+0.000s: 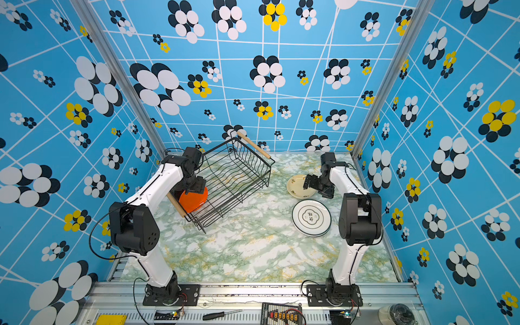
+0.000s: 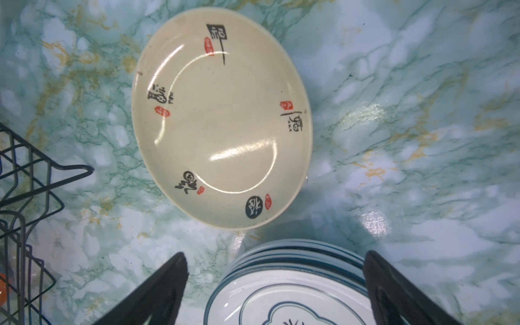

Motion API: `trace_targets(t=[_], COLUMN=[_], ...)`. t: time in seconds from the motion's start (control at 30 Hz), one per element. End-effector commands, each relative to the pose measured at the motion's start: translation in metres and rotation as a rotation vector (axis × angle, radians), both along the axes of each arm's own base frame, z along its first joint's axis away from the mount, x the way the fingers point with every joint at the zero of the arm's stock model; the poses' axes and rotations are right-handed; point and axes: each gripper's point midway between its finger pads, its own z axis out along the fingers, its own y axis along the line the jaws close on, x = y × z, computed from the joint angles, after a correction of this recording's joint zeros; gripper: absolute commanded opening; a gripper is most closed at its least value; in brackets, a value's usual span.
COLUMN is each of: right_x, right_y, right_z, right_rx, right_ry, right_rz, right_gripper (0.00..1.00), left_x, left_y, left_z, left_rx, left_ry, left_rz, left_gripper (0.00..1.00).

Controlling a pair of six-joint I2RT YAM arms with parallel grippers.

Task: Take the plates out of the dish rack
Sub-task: 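Raise the right gripper away from the stacked cream plates, then lower the left gripper into the rack and grip the orange plate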

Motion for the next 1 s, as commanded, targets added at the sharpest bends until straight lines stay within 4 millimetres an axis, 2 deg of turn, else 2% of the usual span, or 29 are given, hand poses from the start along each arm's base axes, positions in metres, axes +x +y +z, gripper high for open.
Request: trace_targets(t=[0.0, 0.1, 0.17, 0.37, 0.5, 0.7, 0.77, 0.97], right_x=[-0.003, -0.006, -0.008, -0.014, -0.016, -0.018, -0.019, -0.021], right_y=[0.000, -0.001, -0.003, -0.010, -0.012, -0.013, -0.014, -0.015], right_z=[0.013, 0.013, 0.015, 0.015, 0.016, 0.018, 0.019, 0.020], right_rx=[0.017, 0.027, 0.029, 0.032, 0.038, 0.045, 0.050, 0.061], right_ry=[-0.037, -0.043, -0.045, -0.044, -0.049, -0.057, -0.058, -0.062], right_rz=[0.012, 0.008, 0.004, -0.011, -0.016, -0.020, -0.023, -0.029], right_gripper=[0.99, 0.99, 0.99, 0.99, 0.99, 0.99, 0.99, 0.99], left_x=[0.003, 0.001, 0.002, -0.003, -0.006, -0.008, -0.011, -0.020], left_y=[0.001, 0.004, 0.004, 0.006, 0.005, 0.010, 0.011, 0.014], left_z=[-0.004, -0.006, -0.014, -0.023, -0.029, -0.028, -0.027, -0.025], left_rx=[-0.001, 0.010, 0.014, 0.008, 0.009, 0.036, 0.048, 0.069], left_ry=[0.027, 0.038, 0.054, 0.075, 0.093, 0.113, 0.122, 0.156], left_rz=[-0.018, -0.010, -0.005, 0.007, 0.009, 0.014, 0.013, 0.008], left_gripper=[0.78, 0.75, 0.73, 0.55, 0.49, 0.44, 0.38, 0.33])
